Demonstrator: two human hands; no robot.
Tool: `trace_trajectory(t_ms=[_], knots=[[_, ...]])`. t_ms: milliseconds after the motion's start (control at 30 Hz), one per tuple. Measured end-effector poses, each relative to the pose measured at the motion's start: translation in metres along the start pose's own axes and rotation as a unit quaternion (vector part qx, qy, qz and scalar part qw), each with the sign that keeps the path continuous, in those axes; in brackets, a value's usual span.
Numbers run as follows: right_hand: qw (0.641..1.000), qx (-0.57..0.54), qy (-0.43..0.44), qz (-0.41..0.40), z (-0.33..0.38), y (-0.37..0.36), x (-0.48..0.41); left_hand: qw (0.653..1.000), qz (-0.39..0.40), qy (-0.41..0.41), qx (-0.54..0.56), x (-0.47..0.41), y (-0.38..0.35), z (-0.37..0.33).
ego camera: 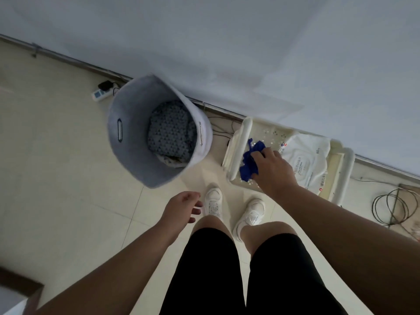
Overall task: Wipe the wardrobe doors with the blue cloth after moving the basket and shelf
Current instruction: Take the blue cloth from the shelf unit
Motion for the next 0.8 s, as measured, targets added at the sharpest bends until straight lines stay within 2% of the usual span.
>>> trace_trajectory(t_ms=[267, 433, 567, 667, 800], knots=[[0.996, -0.083, -0.027, -0.017, -0.001, 0.043, 0.020, 1.000, 0.010, -0.008, -0.005, 0.024, 0.007, -0.014], [0.983, -0.166, -0.082, 0.013, -0.010, 0.105, 0.080, 0.998, 0.033, -0.036, -0.045, 0.078, 0.017, -0.052], [0.975, -0.185, -0.116, 0.046, -0.013, 0.150, 0.140, 0.993, 0.051, -0.064, -0.084, 0.126, 0.030, -0.083], [0.957, -0.233, -0.168, 0.051, -0.017, 0.177, 0.179, 0.992, 0.054, -0.077, -0.084, 0.154, 0.045, -0.094], [0.931, -0.305, -0.201, 0.017, -0.020, 0.207, 0.208, 0.994, 0.031, -0.089, -0.058, 0.172, 0.067, -0.098]])
Point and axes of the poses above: each hand's wrist, its own x-axis away from the middle knuckle, its own y-axis out of the back of the hand, z = x × y, the point moved 6 cm from there along -x, towards the middle knuckle, and after that the axes turned 3 degrees about -z, right-handed, at the moved point
